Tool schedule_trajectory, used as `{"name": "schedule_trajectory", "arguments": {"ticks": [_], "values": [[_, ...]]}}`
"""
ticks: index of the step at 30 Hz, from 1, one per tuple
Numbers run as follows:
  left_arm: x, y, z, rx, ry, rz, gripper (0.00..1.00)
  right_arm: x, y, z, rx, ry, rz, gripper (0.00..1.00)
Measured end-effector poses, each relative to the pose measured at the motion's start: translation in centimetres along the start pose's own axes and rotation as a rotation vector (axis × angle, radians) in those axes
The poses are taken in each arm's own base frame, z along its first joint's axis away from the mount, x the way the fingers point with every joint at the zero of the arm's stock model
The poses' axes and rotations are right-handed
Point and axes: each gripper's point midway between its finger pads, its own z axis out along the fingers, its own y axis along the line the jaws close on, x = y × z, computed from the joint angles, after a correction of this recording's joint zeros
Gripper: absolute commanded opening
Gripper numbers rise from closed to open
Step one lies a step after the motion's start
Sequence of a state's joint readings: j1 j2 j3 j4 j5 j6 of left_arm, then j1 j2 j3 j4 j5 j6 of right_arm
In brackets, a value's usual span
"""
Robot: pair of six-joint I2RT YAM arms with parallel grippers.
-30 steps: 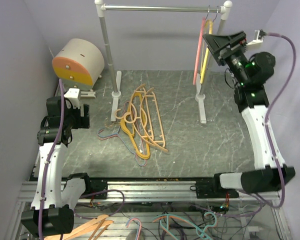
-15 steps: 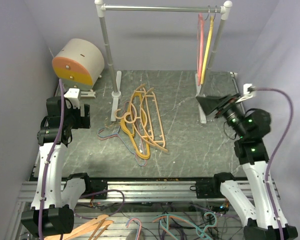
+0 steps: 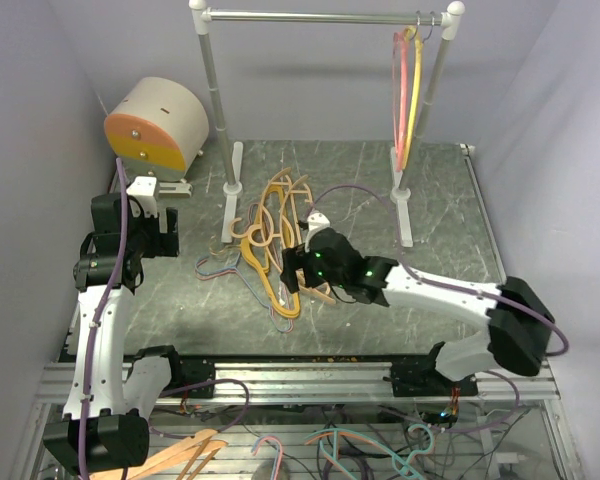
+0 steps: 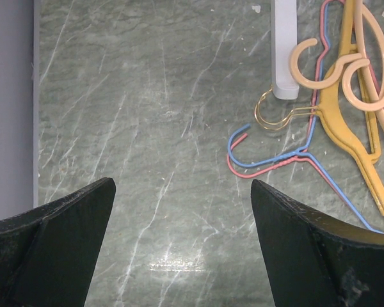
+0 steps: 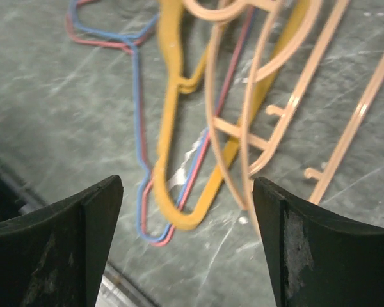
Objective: Organize the hangers
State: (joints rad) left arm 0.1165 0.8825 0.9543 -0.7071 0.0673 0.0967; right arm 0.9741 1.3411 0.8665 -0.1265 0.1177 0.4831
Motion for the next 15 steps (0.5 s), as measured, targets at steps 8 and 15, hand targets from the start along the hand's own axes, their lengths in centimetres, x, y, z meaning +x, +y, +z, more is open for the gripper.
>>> {"name": "schedule_trajectory", "arguments": {"ticks": [8, 15], "values": [[0.0, 0.1, 0.0, -0.004, 0.001, 0.001, 0.99, 0.3, -3.5, 4.0, 0.196, 0.011, -0.098, 0.55], [0.0, -0.1, 0.0, 0.002, 0.000, 0.005, 1.00, -1.3, -3.2, 6.6, 0.218, -0.018, -0.125, 0.51]]}}
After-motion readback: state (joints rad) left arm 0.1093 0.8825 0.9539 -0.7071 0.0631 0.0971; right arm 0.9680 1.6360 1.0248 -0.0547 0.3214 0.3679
